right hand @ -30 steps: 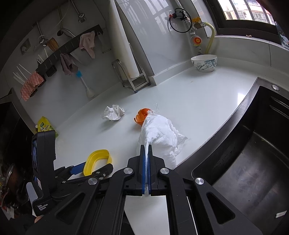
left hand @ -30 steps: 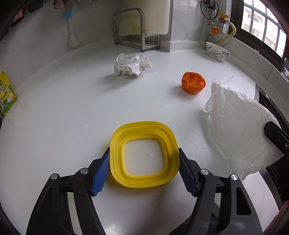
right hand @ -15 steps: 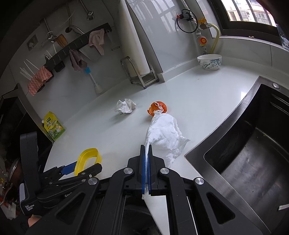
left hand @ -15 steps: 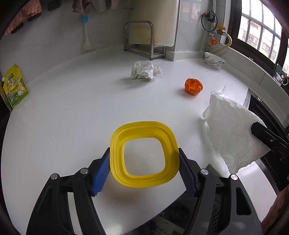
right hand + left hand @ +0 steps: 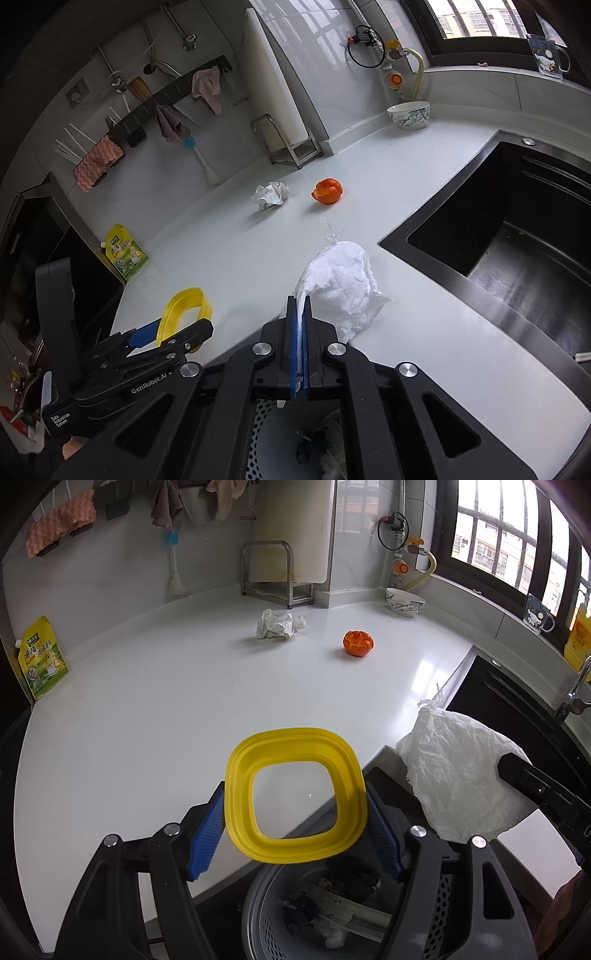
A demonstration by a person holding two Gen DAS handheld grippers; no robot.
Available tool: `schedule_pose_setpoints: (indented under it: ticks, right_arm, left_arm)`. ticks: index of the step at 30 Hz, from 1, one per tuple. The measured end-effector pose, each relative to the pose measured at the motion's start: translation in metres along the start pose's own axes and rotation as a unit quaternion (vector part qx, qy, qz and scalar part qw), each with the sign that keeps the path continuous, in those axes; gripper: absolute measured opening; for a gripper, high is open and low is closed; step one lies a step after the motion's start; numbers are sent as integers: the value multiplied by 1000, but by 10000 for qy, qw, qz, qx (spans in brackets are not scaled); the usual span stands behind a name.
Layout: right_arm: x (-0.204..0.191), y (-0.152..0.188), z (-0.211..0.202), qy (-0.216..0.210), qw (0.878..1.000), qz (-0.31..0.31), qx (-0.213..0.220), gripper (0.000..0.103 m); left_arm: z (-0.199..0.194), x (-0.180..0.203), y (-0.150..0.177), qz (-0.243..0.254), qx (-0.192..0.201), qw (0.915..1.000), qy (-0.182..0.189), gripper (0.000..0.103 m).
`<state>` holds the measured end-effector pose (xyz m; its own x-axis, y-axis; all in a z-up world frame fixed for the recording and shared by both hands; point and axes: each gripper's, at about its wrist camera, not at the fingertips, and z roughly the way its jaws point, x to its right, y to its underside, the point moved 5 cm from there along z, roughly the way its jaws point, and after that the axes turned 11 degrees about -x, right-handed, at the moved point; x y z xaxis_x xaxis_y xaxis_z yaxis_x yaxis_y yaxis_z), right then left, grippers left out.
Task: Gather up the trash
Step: 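Carry the yellow container and white bag over the grey bin with both tools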
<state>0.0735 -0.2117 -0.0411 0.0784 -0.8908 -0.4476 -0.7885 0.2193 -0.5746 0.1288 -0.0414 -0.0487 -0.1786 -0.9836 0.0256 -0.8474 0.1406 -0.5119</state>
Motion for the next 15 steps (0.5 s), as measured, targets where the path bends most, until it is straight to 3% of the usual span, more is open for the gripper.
schedule_pose_setpoints:
  ticks: [15]
  right_arm:
    - [-13, 82, -21, 96, 9999, 59, -125, 2]
  left_arm:
    - [-19, 11, 61, 377, -73, 9991, 176, 68]
